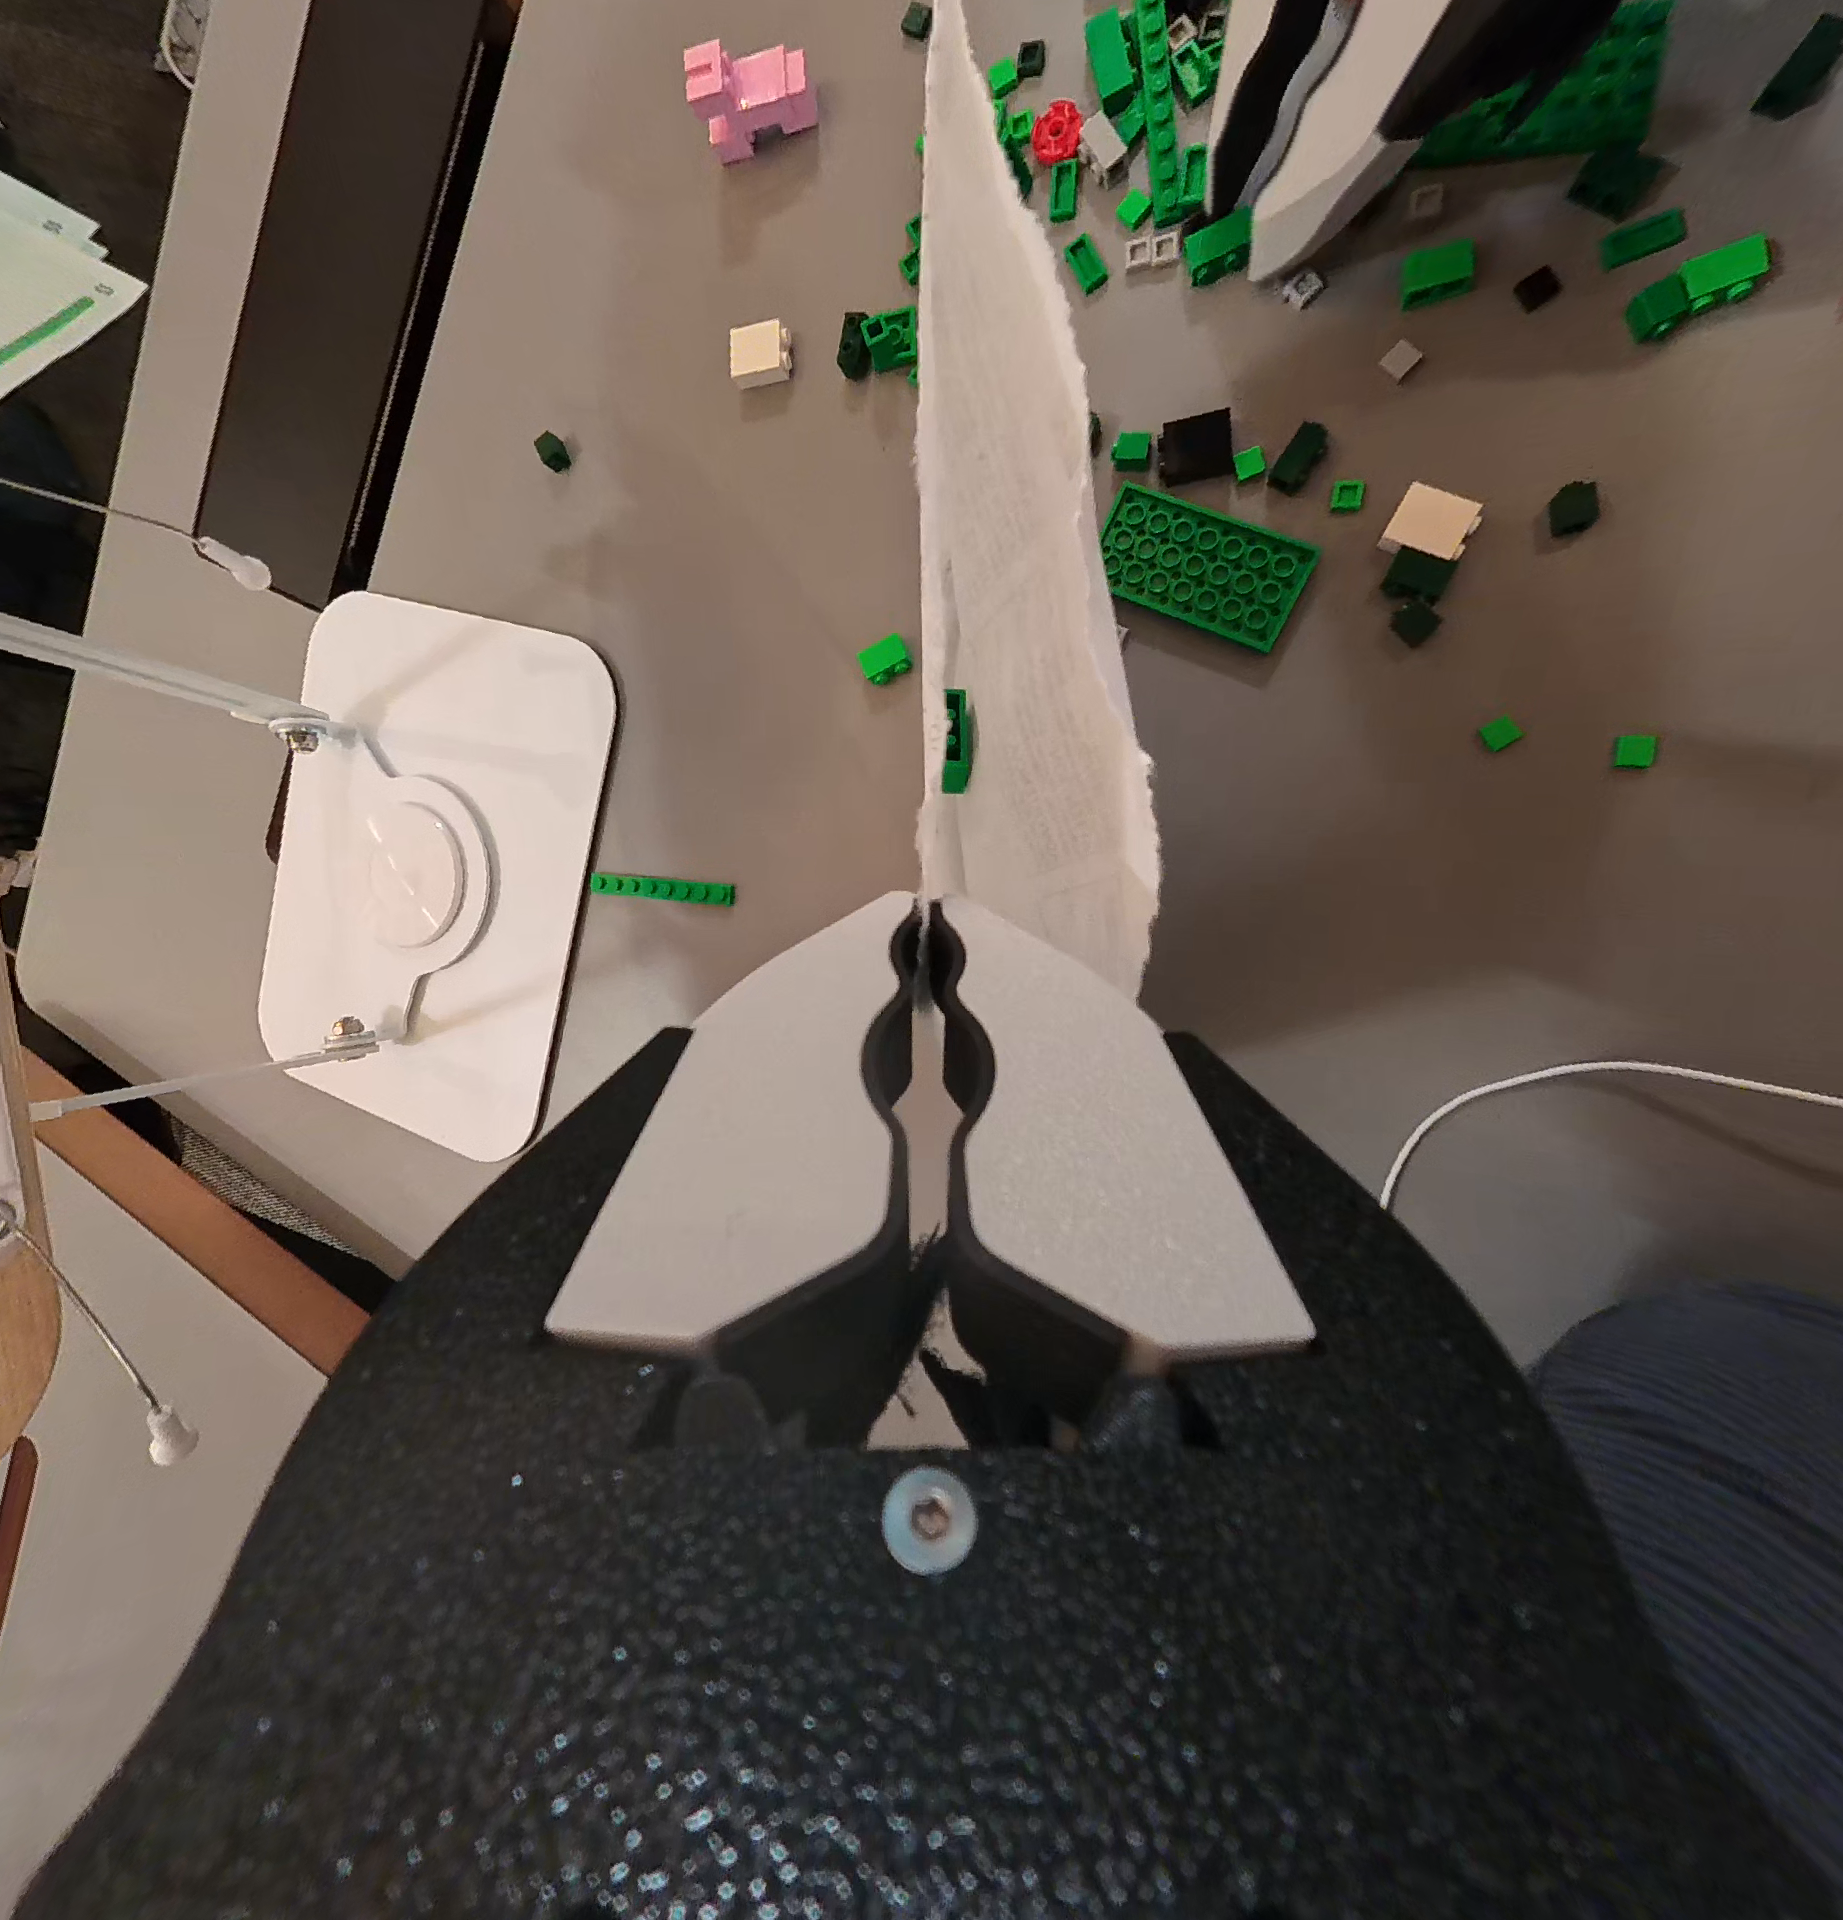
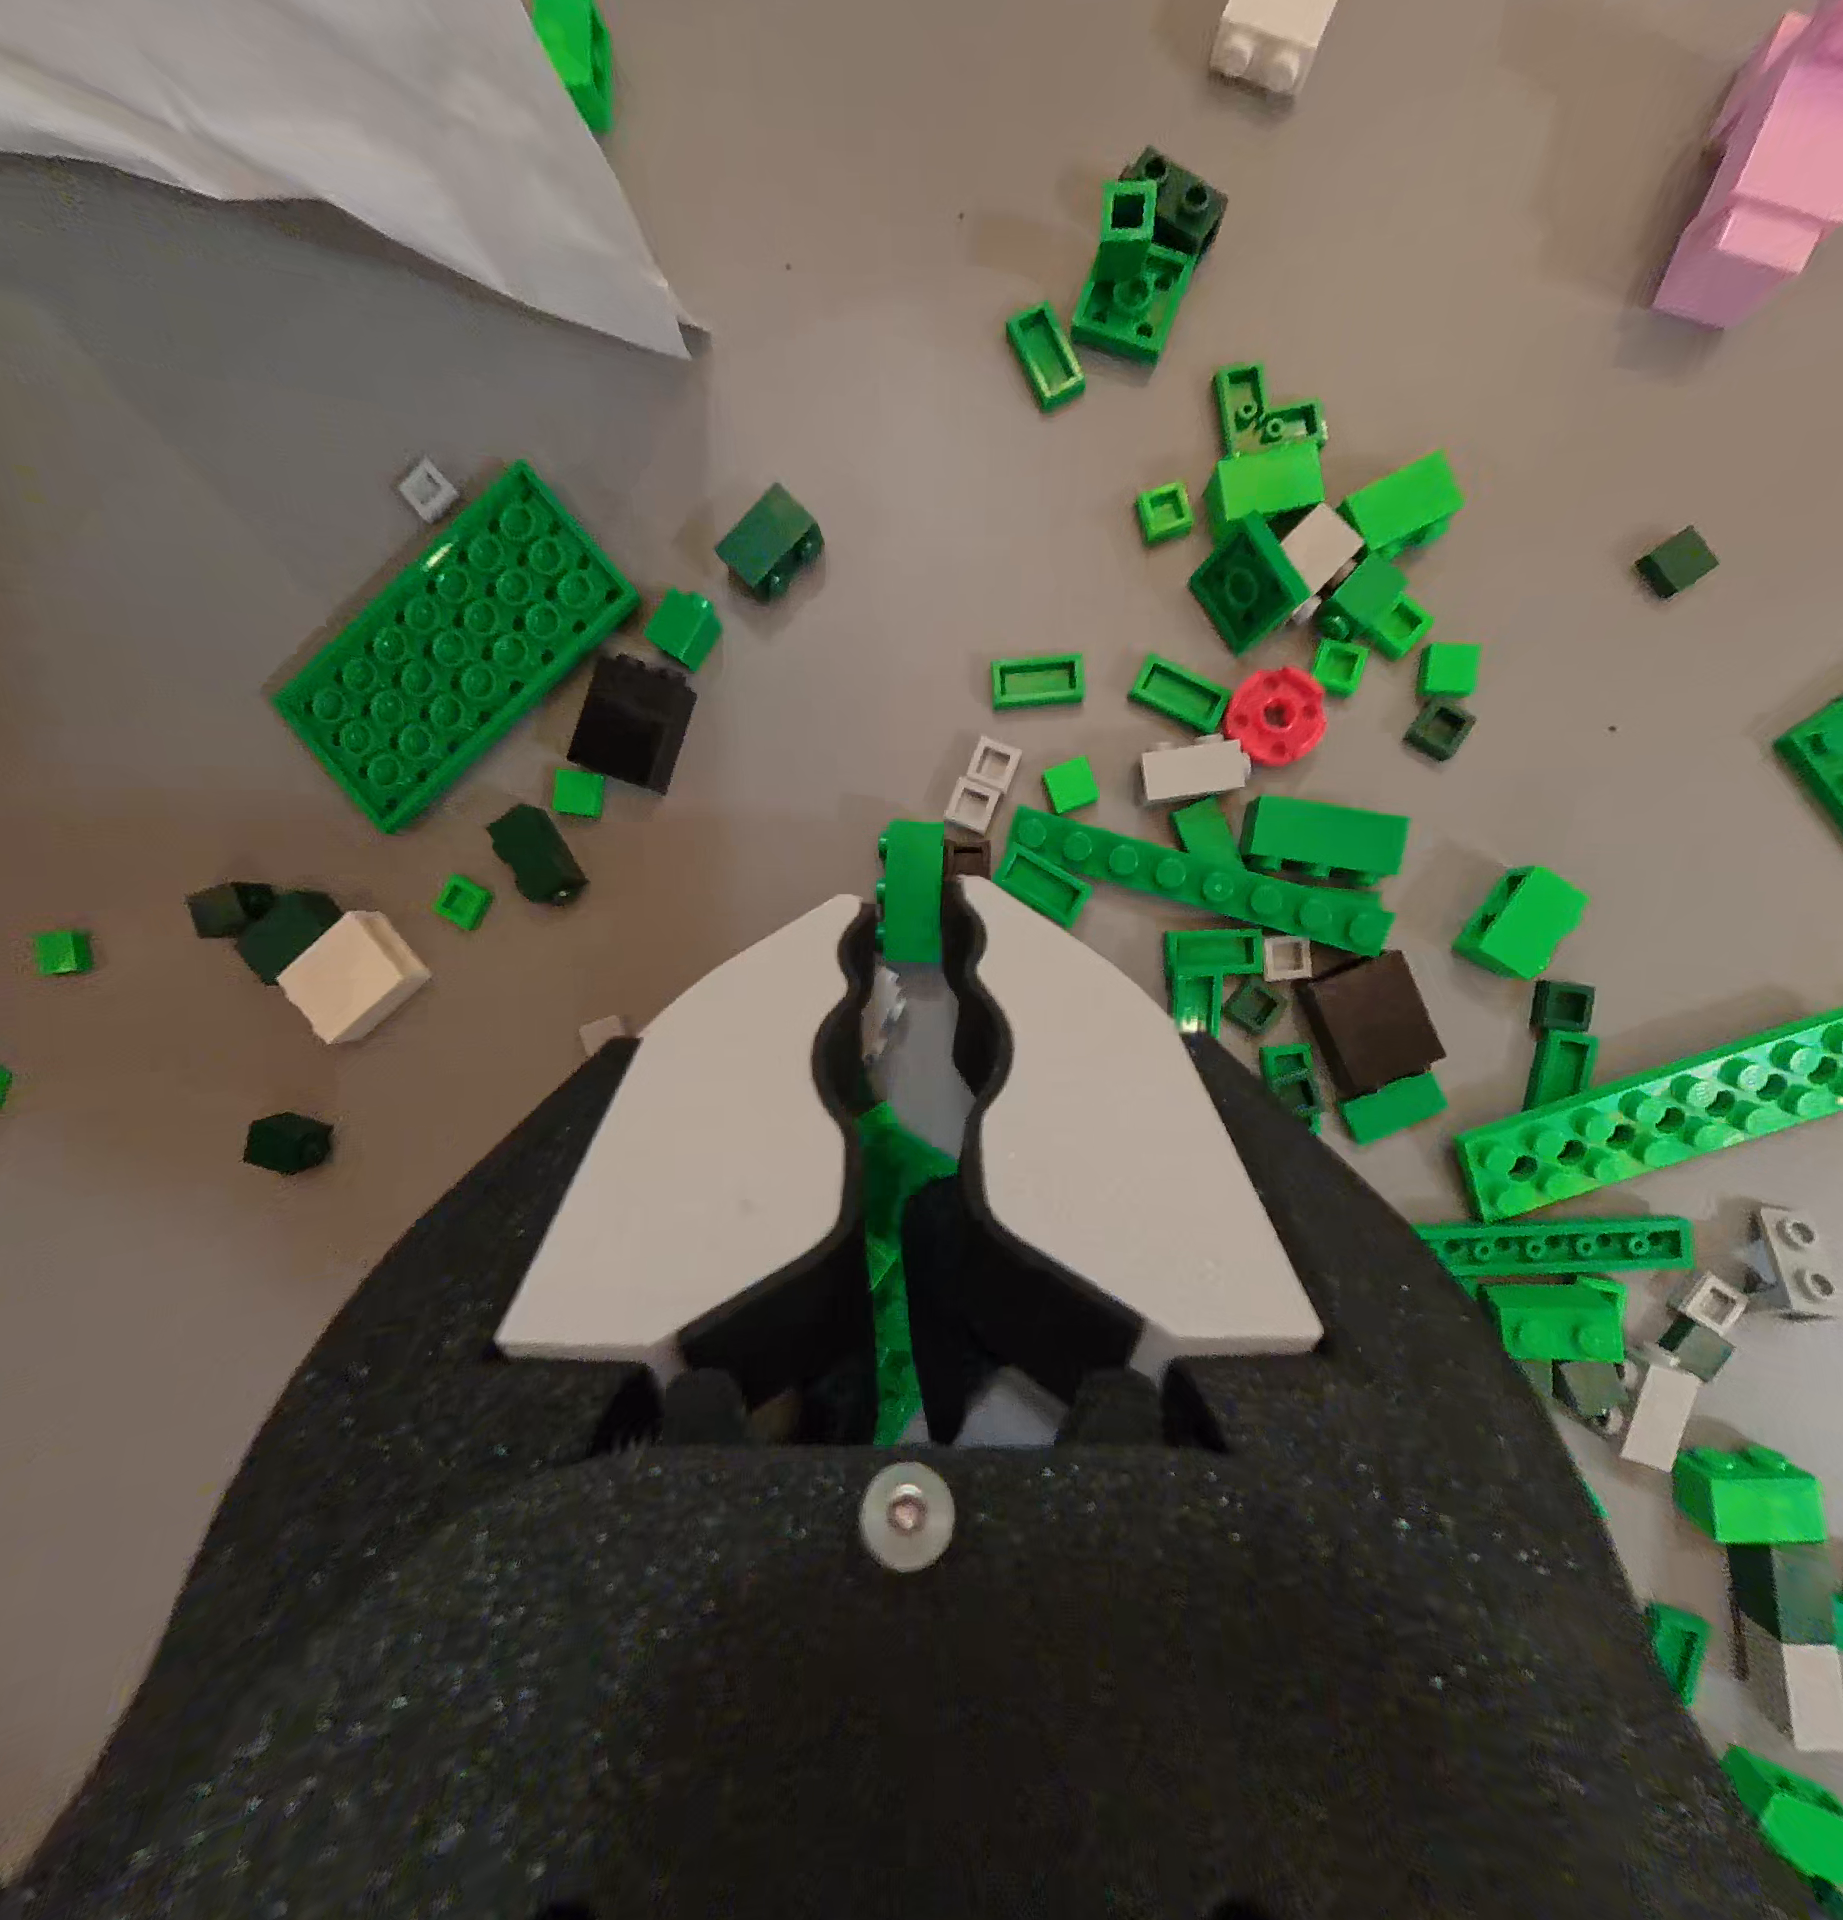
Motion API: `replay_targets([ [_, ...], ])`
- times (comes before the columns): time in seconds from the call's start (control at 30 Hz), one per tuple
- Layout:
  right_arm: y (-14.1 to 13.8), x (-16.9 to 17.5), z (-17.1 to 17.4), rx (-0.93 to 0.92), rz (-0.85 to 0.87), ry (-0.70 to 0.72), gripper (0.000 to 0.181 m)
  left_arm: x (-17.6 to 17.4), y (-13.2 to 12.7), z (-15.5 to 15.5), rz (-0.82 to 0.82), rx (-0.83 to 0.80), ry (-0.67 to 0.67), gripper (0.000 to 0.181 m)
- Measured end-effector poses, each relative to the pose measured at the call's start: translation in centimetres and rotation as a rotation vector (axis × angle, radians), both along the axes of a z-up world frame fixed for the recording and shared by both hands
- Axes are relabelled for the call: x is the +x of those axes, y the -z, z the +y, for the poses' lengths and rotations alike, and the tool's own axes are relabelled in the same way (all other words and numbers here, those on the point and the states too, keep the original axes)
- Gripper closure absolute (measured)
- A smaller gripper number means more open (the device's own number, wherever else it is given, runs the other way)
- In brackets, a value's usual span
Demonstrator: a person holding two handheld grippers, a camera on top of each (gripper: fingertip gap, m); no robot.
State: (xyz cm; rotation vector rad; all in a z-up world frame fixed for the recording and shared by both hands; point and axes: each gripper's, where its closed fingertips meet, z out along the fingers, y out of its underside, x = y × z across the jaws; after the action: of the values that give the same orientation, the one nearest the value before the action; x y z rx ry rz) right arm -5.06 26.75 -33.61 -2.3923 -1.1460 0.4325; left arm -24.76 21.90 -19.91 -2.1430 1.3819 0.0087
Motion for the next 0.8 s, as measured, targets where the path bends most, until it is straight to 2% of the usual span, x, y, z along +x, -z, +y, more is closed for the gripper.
replay_targets([
  [0.07,-0.2,-0.2,0.0,0.009,0.005,-0.019,0.169,0.0,0.0,0.0,-0.001,-0.002,0.001,0.181],
  [0.13,-2.0,-1.0,-0.2,0.059,0.057,-0.045,0.169,0.0,0.0,0.0,-0.001,-0.002,0.002,0.181],
  [0.2,-6.1,-2.8,-0.6,0.179,0.165,-0.115,0.169,0.0,0.1,0.0,-0.001,-0.003,0.001,0.181],
  [0.3,-14.5,-7.1,-3.5,0.463,0.348,-0.355,0.170,0.1,0.1,0.1,0.001,-0.003,0.003,0.181],
  [0.33,-16.5,-8.3,-4.5,0.571,0.357,-0.433,0.170,0.2,0.1,0.1,0.003,-0.002,0.005,0.181],
  [0.4,-18.9,-10.7,-5.8,0.770,0.300,-0.571,0.169,0.3,0.0,0.2,0.006,0.002,0.004,0.181],
  [0.47,-19.3,-12.7,-5.9,0.930,0.175,-0.667,0.169,0.4,0.0,0.2,0.009,0.003,0.008,0.181],
  [0.53,-18.3,-14.0,-5.4,0.994,0.023,-0.753,0.169,0.6,0.0,0.1,0.010,0.008,0.017,0.181],
  [0.6,-17.3,-15.0,-5.1,1.009,-0.054,-0.814,0.169,0.6,-0.1,0.1,0.010,0.009,0.019,0.181],
  [0.8,-16.1,-15.9,-4.9,0.977,-0.135,-0.882,0.169,0.6,-0.4,-0.1,-0.001,0.023,0.029,0.181],
])
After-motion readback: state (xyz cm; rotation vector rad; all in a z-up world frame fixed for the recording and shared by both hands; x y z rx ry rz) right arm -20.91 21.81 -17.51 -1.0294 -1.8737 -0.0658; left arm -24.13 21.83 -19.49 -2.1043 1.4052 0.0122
